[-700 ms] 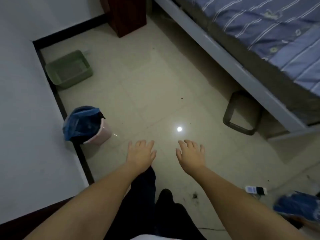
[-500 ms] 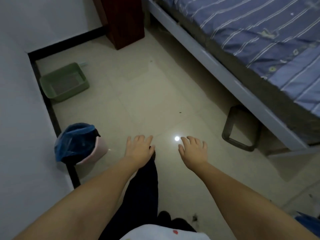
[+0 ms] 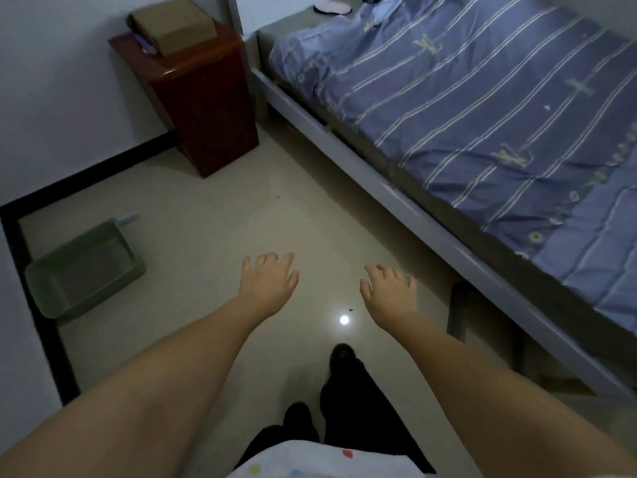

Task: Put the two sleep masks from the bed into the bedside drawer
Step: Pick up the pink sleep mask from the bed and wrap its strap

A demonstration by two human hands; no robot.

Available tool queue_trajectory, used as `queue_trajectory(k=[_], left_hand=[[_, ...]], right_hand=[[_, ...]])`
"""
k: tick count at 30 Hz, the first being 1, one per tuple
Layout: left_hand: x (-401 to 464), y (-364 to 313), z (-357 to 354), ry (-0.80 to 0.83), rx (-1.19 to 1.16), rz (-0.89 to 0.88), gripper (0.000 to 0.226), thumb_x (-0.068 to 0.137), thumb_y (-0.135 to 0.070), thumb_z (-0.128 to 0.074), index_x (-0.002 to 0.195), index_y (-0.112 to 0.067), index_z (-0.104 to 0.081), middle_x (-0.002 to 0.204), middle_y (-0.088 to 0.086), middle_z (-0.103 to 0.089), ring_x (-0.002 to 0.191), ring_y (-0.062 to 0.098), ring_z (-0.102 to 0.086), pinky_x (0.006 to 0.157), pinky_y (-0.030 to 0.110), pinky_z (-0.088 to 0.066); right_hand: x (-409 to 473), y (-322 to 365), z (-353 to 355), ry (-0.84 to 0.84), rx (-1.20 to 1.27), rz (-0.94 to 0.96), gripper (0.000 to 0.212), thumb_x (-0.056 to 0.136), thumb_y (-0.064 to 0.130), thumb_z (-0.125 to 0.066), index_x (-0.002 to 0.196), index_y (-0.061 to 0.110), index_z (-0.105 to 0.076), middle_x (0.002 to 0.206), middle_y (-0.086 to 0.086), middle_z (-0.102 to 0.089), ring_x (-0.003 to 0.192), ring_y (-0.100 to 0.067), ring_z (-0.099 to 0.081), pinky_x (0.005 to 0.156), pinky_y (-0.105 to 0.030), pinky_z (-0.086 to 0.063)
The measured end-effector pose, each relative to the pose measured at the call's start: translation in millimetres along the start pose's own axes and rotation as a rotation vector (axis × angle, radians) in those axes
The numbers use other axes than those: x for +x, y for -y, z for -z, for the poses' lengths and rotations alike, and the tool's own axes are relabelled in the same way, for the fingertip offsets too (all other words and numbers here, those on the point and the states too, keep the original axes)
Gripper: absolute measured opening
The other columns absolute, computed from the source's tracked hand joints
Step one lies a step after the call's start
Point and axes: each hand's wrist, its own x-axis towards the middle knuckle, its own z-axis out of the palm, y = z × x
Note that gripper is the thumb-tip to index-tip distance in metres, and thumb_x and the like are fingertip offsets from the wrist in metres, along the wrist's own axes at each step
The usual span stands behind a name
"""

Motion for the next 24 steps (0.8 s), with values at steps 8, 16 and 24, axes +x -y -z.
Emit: queue_trajectory(k=[8, 16, 24], left_hand=[[213.5, -7.1, 88.8, -0.079, -0.024, 0.021, 0.047, 0.096, -0.041, -0.030, 0.139, -0.023, -0.036, 0.132, 0.011, -0.054, 0.121, 0.029, -0.048, 0.105, 0.047, -0.031], [383.8, 15.2, 160.9, -0.185, -0.093, 0.092, 0.042, 0.093, -0.039, -0.036, 0.131, -0.022, -0.045, 0.118, 0.010, -0.061, 0.108, 0.029, -0.054, 0.096, 0.044, -0.035], [563.6, 77.3, 229.0, -0.183, -0.086, 0.088, 0.047, 0.095, -0.039, -0.033, 0.139, -0.023, -0.034, 0.129, 0.009, -0.055, 0.121, 0.027, -0.048, 0.111, 0.052, -0.025]], right_hand=[[222.1, -16.1, 91.0, -0.071, -0.036, 0.031, 0.040, 0.097, 0.037, -0.031, 0.132, 0.022, -0.044, 0.138, -0.006, -0.048, 0.126, -0.027, -0.042, 0.109, -0.050, -0.026], [415.4, 8.0, 182.8, -0.060, -0.091, 0.093, 0.041, 0.097, 0.039, -0.031, 0.132, 0.022, -0.044, 0.140, -0.006, -0.046, 0.128, -0.027, -0.041, 0.109, -0.049, -0.025], [600.8, 74.0, 220.9, -0.054, -0.040, 0.099, 0.037, 0.097, 0.038, -0.031, 0.128, 0.023, -0.045, 0.138, -0.005, -0.046, 0.126, -0.027, -0.041, 0.108, -0.050, -0.026]])
